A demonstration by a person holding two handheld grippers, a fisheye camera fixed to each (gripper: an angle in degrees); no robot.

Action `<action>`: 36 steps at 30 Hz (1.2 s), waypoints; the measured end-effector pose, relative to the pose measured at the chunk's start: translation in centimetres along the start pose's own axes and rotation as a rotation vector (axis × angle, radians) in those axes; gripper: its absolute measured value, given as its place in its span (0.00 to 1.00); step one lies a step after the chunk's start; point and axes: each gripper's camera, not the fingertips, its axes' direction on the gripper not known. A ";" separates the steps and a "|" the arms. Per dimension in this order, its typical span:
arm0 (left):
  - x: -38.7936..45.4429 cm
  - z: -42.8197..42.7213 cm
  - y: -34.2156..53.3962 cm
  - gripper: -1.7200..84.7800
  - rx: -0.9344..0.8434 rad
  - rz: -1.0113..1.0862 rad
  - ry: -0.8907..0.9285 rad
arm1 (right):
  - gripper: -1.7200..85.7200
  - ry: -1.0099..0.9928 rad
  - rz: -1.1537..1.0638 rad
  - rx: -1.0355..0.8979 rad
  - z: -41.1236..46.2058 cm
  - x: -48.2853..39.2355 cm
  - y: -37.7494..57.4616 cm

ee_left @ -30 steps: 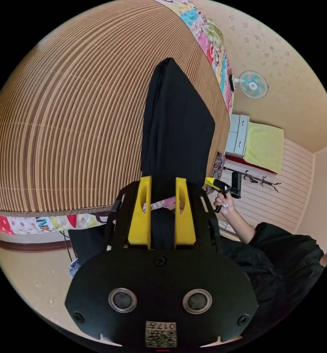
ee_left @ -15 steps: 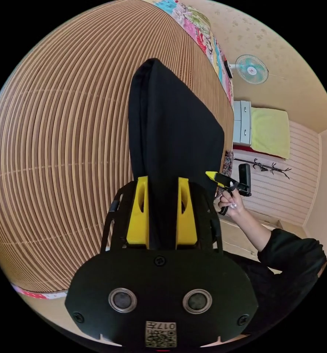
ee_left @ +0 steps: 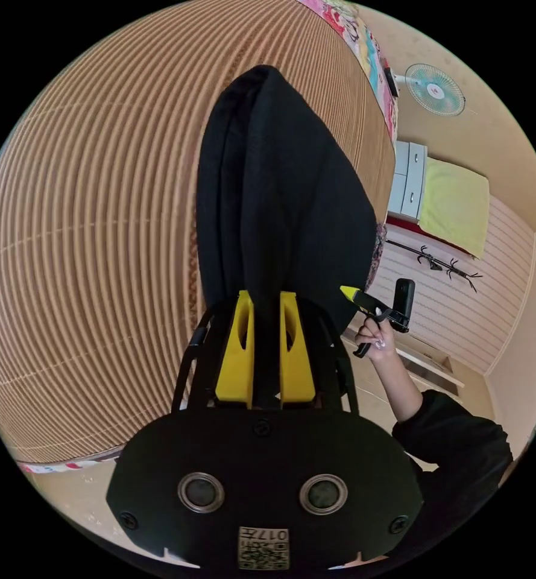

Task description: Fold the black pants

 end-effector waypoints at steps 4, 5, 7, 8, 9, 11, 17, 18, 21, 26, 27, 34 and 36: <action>5.9 6.5 -3.5 0.10 -0.089 0.059 -0.002 | 0.08 0.037 0.074 0.066 -4.7 4.1 1.6; 6.8 7.5 -3.9 0.10 -0.097 0.065 -0.002 | 0.08 0.060 0.095 0.086 -6.3 5.3 2.1; 10.2 11.6 -5.8 0.10 -0.136 0.087 0.010 | 0.08 0.098 0.123 0.111 -8.8 7.1 2.5; 11.1 12.8 -6.3 0.10 -0.148 0.094 0.011 | 0.08 0.130 0.139 0.130 -10.6 8.1 2.8; 13.0 15.0 -7.1 0.10 -0.176 0.111 0.012 | 0.09 0.167 0.153 0.148 -12.3 9.0 3.0; 15.7 18.2 -8.1 0.10 -0.215 0.141 0.018 | 0.09 0.235 0.198 0.185 -15.0 10.3 3.4; 21.4 23.7 -6.9 0.16 -0.258 0.216 -0.009 | 0.11 0.389 0.348 0.438 -21.8 10.5 7.9; 21.2 23.6 -6.0 0.16 -0.257 0.216 -0.033 | 0.12 0.406 0.327 0.464 -21.5 9.3 8.9; 18.8 22.2 -3.6 0.14 -0.290 0.194 -0.094 | 0.12 0.478 0.275 0.482 -18.5 5.7 10.6; 14.3 15.8 0.6 0.13 -0.339 0.176 -0.271 | 0.14 0.375 0.167 0.406 -9.9 0.5 9.3; 13.7 13.6 1.8 0.13 -0.346 0.196 -0.346 | 0.14 0.363 0.146 0.406 -7.9 -0.9 8.6; 8.2 -1.4 9.8 0.11 -0.216 0.061 -0.704 | 0.07 0.540 0.214 0.332 -1.7 -0.1 4.2; 6.6 -5.0 12.8 0.11 -0.111 -0.043 -0.707 | 0.05 0.551 0.137 0.230 -1.5 0.6 2.8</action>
